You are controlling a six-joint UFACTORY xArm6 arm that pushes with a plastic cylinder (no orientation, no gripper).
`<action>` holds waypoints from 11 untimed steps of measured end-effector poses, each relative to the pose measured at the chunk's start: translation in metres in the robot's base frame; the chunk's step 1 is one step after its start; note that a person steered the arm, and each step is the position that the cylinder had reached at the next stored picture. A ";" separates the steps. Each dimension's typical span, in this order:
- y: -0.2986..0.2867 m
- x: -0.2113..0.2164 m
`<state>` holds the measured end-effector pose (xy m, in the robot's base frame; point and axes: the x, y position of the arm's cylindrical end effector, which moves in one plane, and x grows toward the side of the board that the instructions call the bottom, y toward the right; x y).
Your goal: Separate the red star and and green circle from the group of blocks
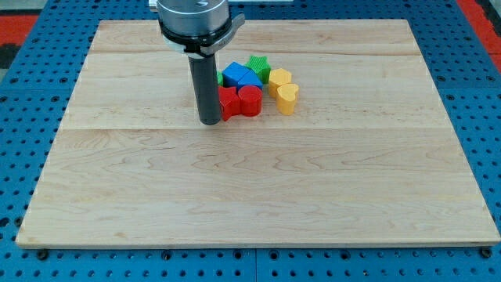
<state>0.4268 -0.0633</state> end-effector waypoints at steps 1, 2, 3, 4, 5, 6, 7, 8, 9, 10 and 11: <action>0.010 0.012; 0.028 0.042; 0.033 0.031; 0.034 0.011; 0.034 -0.021; 0.021 -0.057; 0.009 -0.076; -0.008 -0.100; -0.009 -0.105; -0.019 -0.098; -0.029 -0.099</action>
